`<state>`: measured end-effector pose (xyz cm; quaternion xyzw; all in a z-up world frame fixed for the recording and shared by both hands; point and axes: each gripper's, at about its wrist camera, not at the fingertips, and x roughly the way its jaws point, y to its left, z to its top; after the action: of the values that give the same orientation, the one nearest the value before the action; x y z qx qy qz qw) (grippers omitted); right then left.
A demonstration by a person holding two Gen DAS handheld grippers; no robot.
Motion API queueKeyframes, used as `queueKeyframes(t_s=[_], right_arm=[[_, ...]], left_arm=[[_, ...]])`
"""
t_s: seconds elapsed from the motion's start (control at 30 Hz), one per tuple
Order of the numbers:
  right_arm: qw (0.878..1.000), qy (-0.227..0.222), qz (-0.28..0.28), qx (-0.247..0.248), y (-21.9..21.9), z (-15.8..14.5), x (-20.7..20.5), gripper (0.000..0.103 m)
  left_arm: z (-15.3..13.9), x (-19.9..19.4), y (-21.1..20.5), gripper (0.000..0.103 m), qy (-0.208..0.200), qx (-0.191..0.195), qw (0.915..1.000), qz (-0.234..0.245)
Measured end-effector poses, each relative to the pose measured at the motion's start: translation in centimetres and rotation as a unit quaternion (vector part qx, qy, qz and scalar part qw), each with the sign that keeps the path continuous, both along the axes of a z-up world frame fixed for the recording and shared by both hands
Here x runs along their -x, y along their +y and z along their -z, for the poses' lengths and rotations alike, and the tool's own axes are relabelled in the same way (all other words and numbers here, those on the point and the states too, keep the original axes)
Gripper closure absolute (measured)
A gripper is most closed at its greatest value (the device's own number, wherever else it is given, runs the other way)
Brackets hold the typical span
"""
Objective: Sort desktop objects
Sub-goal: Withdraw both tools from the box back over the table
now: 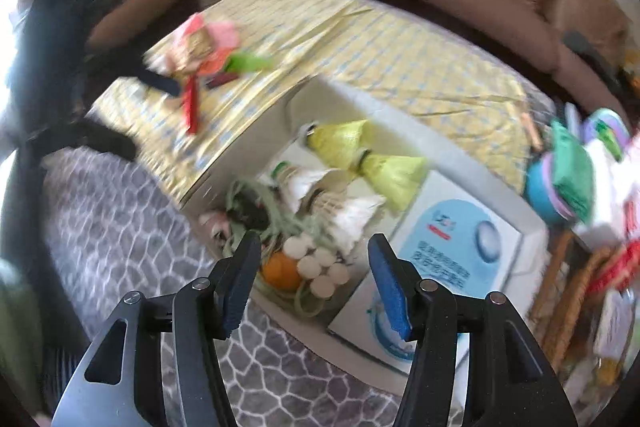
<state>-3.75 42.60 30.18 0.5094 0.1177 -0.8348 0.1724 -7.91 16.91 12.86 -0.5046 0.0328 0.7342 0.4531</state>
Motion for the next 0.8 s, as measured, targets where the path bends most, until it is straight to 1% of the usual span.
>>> queueKeyframes(t_s=[0.03, 0.1, 0.13, 0.17, 0.2, 0.27, 0.37, 0.43, 0.5, 0.57, 0.63, 0.7, 0.8], right_arm=[[1.000, 0.003, 0.012, -0.002, -0.1, -0.2, 0.4, 0.043], [0.999, 0.011, 0.039, 0.006, -0.5, -0.7, 0.3, 0.041], [0.998, 0.018, 0.050, 0.013, -1.1, -1.0, 0.2, 0.037], [0.998, 0.024, 0.054, 0.019, -1.7, -1.3, 0.0, 0.033], [0.998, 0.031, 0.056, 0.028, -2.6, -1.6, -0.3, 0.031], [0.997, 0.037, 0.054, 0.041, -4.4, -1.9, -0.6, 0.022], [0.995, 0.044, 0.045, 0.072, -7.5, -2.1, -0.8, 0.018], [0.996, 0.044, 0.035, 0.070, -9.7, -1.8, -0.9, 0.018], [0.997, 0.040, 0.025, 0.068, -12.0, -1.5, -0.9, 0.017], [0.996, 0.039, 0.021, 0.076, -14.2, -1.2, -0.9, 0.017], [0.996, 0.039, 0.016, 0.080, -15.9, -0.8, -0.9, 0.017], [0.996, 0.038, 0.012, 0.075, -17.7, -0.2, -0.9, 0.017], [0.996, 0.035, 0.007, 0.081, -20.1, 0.8, -0.7, 0.017]], left_arm=[[-0.2, -0.1, -1.1, 0.015, 0.002, -0.004, 0.9999, -0.012], [-0.2, -0.3, -2.7, 0.002, 0.000, -0.008, 0.9997, -0.025], [-0.2, -0.4, -3.7, 0.000, -0.001, -0.009, 0.9995, -0.032], [-0.2, -0.6, -4.5, 0.000, -0.001, -0.009, 0.9993, -0.037], [-0.2, -0.8, -5.4, 0.000, 0.000, -0.008, 0.9991, -0.042], [-0.2, -1.3, -7.4, 0.000, 0.005, -0.008, 0.9984, -0.056], [-0.2, -2.3, -10.9, 0.000, 0.018, -0.005, 0.9968, -0.078], [0.0, -3.0, -13.3, 0.000, 0.027, 0.003, 0.9948, -0.099], [0.6, -3.5, -15.6, 0.000, 0.024, 0.004, 0.9934, -0.112], [1.0, -4.0, -17.9, 0.000, 0.027, 0.013, 0.9909, -0.131], [1.4, -4.5, -20.4, 0.000, 0.032, 0.019, 0.9882, -0.149], [1.8, -4.9, -22.1, 0.000, 0.034, 0.021, 0.9860, -0.162], [2.6, -5.0, -25.0, 0.000, 0.033, 0.031, 0.9813, -0.187]])
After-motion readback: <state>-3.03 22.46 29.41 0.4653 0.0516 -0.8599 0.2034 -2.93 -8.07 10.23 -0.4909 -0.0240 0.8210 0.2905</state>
